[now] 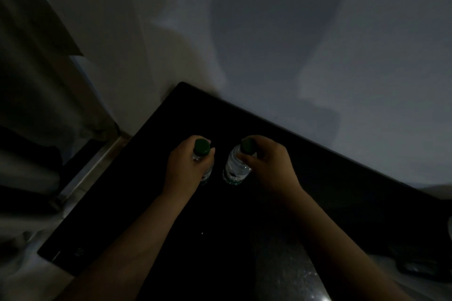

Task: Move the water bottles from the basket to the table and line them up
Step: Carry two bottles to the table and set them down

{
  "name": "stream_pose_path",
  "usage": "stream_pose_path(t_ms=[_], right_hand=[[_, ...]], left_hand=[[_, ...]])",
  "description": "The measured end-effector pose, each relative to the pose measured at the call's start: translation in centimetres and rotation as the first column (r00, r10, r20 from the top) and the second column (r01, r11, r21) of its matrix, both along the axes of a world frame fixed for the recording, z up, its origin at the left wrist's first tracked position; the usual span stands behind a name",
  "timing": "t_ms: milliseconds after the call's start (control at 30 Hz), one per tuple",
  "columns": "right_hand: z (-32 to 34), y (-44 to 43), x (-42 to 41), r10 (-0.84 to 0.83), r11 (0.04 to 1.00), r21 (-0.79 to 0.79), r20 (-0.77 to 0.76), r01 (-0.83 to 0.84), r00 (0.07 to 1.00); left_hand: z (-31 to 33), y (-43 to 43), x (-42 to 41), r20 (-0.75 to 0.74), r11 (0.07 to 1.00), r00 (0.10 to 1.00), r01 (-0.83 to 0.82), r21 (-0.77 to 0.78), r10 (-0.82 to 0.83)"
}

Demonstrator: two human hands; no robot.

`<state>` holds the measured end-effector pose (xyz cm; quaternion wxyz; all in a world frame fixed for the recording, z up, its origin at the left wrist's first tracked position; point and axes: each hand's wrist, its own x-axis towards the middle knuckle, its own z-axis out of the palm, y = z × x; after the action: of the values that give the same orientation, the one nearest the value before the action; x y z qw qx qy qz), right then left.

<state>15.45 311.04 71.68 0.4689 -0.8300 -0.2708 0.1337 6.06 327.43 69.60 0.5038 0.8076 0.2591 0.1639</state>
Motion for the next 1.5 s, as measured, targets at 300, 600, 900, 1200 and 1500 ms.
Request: stream_pose_path(t_ms=[300, 600, 900, 1200, 1500], right_hand=[[-1.5, 0.2, 1.2, 0.04, 0.997, -0.064, -0.019, -0.041, 0.999], [-0.6, 0.8, 0.8, 0.077, 0.978, -0.197, 0.01, -0.074, 0.997], [0.1, -3.8, -0.8, 0.163, 0.791, -0.611, 0.16, -0.032, 0.974], [0.4, -7.9, -5.4, 0.139, 0.67, -0.74, 0.036, -0.067, 0.99], [2.5, -14.0, -10.4, -0.074, 0.709, -0.704, -0.1, -0.018, 0.992]], left_hand=[[0.0, 0.0, 0.0, -0.002, 1.0, 1.0, 0.011, -0.013, -0.011], [0.2, 0.2, 0.0, -0.046, 1.0, 0.999, 0.025, -0.011, -0.025], [1.1, 0.8, 0.7, -0.206, 0.992, 0.975, 0.1, 0.074, -0.083], [5.7, -0.8, -1.3, -0.254, 0.799, 0.911, 0.408, 0.442, -0.325], [6.8, -9.0, -6.6, -0.408, 0.634, 0.705, 0.705, 0.317, -0.58]])
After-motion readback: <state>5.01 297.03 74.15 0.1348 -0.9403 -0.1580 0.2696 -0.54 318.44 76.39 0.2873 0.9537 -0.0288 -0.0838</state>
